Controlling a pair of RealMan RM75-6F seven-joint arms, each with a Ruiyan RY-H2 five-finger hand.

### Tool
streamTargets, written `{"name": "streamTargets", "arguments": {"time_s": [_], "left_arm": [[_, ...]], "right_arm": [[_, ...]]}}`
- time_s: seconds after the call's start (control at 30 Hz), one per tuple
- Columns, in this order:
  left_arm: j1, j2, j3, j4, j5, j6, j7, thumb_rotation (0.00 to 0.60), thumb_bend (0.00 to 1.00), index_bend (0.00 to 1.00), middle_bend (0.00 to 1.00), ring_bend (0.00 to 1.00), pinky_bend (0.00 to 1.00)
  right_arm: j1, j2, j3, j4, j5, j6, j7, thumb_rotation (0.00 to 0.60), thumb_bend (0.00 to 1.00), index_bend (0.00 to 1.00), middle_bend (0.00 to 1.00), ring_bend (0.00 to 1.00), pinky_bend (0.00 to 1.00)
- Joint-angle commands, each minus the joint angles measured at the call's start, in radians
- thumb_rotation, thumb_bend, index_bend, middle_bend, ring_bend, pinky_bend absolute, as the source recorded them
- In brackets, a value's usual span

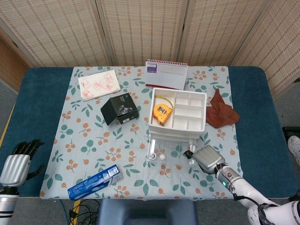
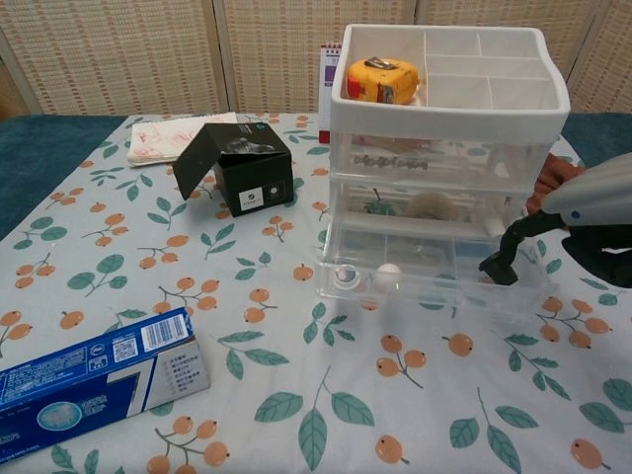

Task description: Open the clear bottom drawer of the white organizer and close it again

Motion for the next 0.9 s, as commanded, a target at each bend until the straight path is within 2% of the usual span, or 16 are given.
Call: {"name": "streamTargets", "arguments": {"time_s": [0.03,0.5,0.63,0.9], "left_arm": [[0.0,-0.001,0.0,0.001,0.0,0.001,-0.001,0.6,0.24,0.22,0.19,0.21,0.15],[0.006,0.002,0.0,0.004,-0.006,0.003,-0.004,0.6,0.24,0.22,0.19,0.21,0.15],[0.009,0.003,0.0,0.005,-0.01,0.004,-0.006,0.6,0.24,0.22,0.19,0.21,0.15],[0.006,0.002,-0.001,0.004,-0.006,0.001,-0.006,0.6,0.24,0.22,0.19,0.21,0.15]], "right_arm": [[0.004,-0.014,0.008,0.009,0.006,0.01,-0.004,0.6,0.62,0.17,0.91,1.0,1.0],[0.025,-0.091,0.058,0.061,0.006,0.039,-0.013,0.6,0.62,0.17,0.91,1.0,1.0],[0.018,-0.068,0.058,0.042,-0.004,0.054,-0.006,0.6,0.62,0.17,0.91,1.0,1.0],[0.003,0.03,0.022,-0.017,-0.032,0.047,-0.009,0.6,0.62,0.17,0.91,1.0,1.0]]}}
